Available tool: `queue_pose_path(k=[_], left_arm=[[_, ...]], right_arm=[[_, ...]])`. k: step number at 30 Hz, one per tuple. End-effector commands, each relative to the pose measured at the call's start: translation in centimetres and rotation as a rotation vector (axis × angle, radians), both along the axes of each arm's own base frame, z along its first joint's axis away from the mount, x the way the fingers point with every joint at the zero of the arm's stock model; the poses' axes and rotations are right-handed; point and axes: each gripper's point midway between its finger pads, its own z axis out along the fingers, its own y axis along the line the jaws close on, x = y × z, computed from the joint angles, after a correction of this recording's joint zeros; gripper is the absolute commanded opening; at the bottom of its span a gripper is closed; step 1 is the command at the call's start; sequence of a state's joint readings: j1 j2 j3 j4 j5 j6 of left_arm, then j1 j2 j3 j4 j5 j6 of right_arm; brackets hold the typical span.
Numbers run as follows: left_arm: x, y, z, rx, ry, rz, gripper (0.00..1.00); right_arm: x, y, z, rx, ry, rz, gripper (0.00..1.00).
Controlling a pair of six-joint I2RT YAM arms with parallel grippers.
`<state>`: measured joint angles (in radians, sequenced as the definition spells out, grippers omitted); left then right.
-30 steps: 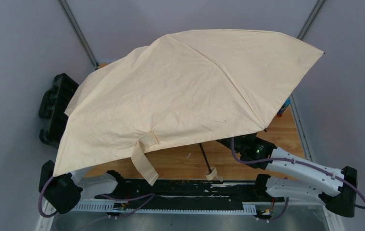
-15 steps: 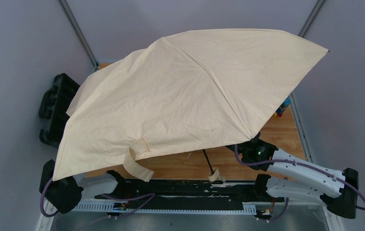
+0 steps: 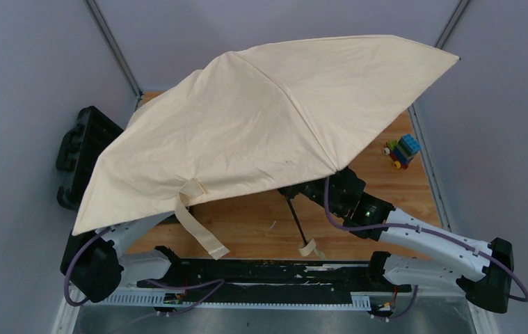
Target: Put away the umbrella
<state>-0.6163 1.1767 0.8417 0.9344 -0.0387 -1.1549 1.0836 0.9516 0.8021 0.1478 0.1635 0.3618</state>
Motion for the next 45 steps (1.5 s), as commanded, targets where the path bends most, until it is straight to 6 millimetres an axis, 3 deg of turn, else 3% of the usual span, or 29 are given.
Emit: queue_pose_path(k=[1, 4, 6, 9, 12, 16, 20, 21, 22, 24, 26, 28, 36, 38, 41, 45], left_arm=[[-0.8, -2.9, -6.3, 0.093, 0.085, -0.096, 0.0], [-1.0, -2.4, -6.9, 0.177, 0.103, -0.057, 0.0], [-1.1, -3.8, -7.8, 0.316, 0.124, -0.096, 0.0], [-1.8, -4.4, -7.1, 0.276, 0.098, -0.155, 0.0], [-2.2, -5.8, -8.0, 0.278, 0.123, -0.229, 0.0], [-3.9, -8.4, -8.9, 0.27, 0.116, -0.36, 0.0], [-3.8, -9.1, -10.7, 0.331, 0.183, -0.357, 0.0], [-3.5, -8.9, -11.4, 0.37, 0.217, -0.333, 0.04], [-3.1, -8.7, -11.5, 0.403, 0.231, -0.306, 0.15], [-2.7, -8.1, -11.4, 0.47, 0.253, -0.255, 0.49], [-2.8, -7.6, -11.4, 0.525, 0.258, -0.235, 0.66], [-3.3, -6.9, -12.4, 0.571, 0.295, -0.23, 0.76], [-7.7, -3.5, -18.3, 0.758, 0.411, -0.273, 0.8], [-9.0, -2.3, -19.0, 0.831, 0.419, -0.282, 0.8], [-10.4, -0.6, -18.6, 0.93, 0.383, -0.276, 0.8], [-11.9, 1.3, -15.0, 1.008, 0.29, -0.258, 0.82]], right_arm=[[0.9, 0.0, 10.2, 0.185, -0.168, 0.034, 0.0], [1.2, 0.2, 9.8, 0.195, -0.188, 0.031, 0.0], [1.7, -0.1, 9.9, 0.161, -0.218, -0.002, 0.0], [2.3, -0.4, 10.7, 0.146, -0.251, -0.024, 0.0], [2.8, 0.0, 10.8, 0.133, -0.259, -0.028, 0.0], [4.5, 0.3, 10.1, 0.11, -0.254, -0.05, 0.0], [5.4, 0.0, 8.5, 0.08, -0.231, -0.083, 0.0], [5.3, -0.1, 7.9, 0.076, -0.215, -0.083, 0.0], [5.3, -0.3, 7.2, 0.074, -0.197, -0.085, 0.0], [4.9, -1.2, 6.2, 0.086, -0.154, -0.096, 0.0], [4.7, -2.2, 5.7, 0.102, -0.13, -0.119, 0.0], [4.9, -3.3, 5.8, 0.114, -0.113, -0.156, 0.0], [10.0, -6.9, 7.1, 0.131, 0.058, -0.284, 0.0], [10.9, -7.5, 6.6, 0.108, 0.096, -0.29, 0.0], [12.1, -8.5, 7.3, 0.072, 0.093, -0.3, 0.0], [13.0, -10.0, 9.1, 0.03, 0.098, -0.312, 0.0]])
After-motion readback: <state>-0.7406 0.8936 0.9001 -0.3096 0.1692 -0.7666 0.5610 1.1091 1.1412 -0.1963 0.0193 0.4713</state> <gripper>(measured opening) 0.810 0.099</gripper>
